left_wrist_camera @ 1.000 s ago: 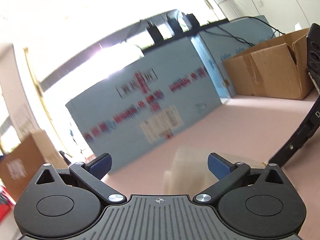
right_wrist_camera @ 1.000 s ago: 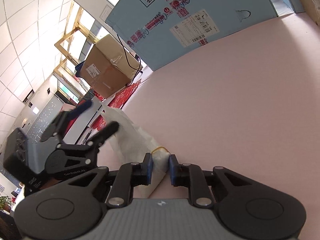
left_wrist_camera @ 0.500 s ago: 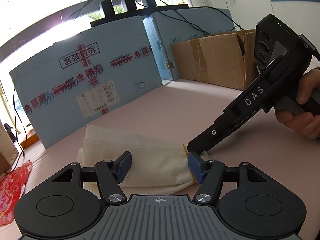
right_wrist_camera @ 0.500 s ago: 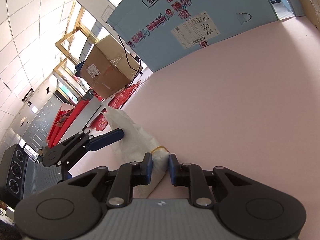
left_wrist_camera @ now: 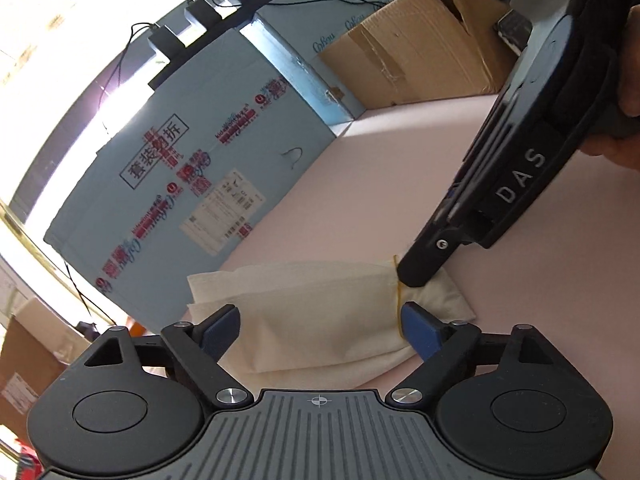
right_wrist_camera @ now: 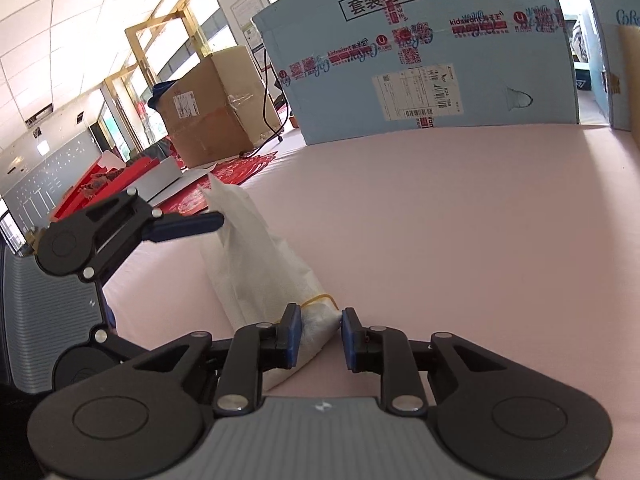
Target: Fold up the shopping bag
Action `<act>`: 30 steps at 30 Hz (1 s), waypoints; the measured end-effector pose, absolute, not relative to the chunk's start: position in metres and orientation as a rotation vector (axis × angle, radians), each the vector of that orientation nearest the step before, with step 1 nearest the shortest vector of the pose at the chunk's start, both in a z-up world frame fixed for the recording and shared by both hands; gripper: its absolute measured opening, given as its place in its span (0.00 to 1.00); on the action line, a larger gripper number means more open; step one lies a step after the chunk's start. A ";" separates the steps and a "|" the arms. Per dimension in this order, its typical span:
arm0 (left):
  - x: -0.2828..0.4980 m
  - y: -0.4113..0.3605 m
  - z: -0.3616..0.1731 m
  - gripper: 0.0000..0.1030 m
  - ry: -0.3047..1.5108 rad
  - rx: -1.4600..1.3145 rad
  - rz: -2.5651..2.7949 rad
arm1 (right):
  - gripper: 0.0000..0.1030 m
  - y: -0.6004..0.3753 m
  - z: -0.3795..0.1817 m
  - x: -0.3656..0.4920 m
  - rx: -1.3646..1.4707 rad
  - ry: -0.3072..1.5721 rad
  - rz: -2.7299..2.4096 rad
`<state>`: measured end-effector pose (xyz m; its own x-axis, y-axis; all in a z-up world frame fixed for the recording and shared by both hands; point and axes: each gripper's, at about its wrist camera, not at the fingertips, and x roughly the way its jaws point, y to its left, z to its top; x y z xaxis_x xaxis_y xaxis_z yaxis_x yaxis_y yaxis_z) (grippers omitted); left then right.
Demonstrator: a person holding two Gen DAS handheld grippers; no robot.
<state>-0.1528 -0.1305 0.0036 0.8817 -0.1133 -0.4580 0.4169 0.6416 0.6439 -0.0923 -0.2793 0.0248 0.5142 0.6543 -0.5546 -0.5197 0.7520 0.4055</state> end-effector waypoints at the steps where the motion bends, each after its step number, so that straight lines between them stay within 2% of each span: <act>1: -0.150 -0.130 0.004 0.89 0.395 0.827 -0.298 | 0.23 -0.279 0.025 -0.094 0.187 0.743 0.712; 11: -0.106 -0.106 0.027 0.89 0.434 0.642 -0.428 | 0.23 -0.259 0.030 -0.119 -0.045 0.657 0.718; 14: -0.081 -0.096 0.036 0.80 0.411 0.580 -0.365 | 0.23 -0.253 0.031 -0.127 -0.119 0.627 0.731; 18: -0.057 -0.069 0.047 0.79 0.413 0.436 -0.332 | 0.23 -0.249 0.032 -0.133 -0.164 0.605 0.734; 21: -0.090 -0.062 0.058 0.79 0.341 0.376 -0.450 | 0.23 -0.253 0.032 -0.130 -0.128 0.626 0.742; 26: -0.144 -0.086 0.047 0.80 0.348 0.540 -0.569 | 0.23 -0.267 0.027 -0.115 0.011 0.690 0.775; 30: -0.152 -0.105 0.029 0.80 0.400 0.648 -0.574 | 0.23 -0.281 0.023 -0.105 0.141 0.746 0.798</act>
<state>-0.1525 -0.1050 0.0285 0.7733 -0.3704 -0.5146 0.6108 0.6528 0.4480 -0.1052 -0.2812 0.0231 0.4610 0.6938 -0.5533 -0.5986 0.7034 0.3833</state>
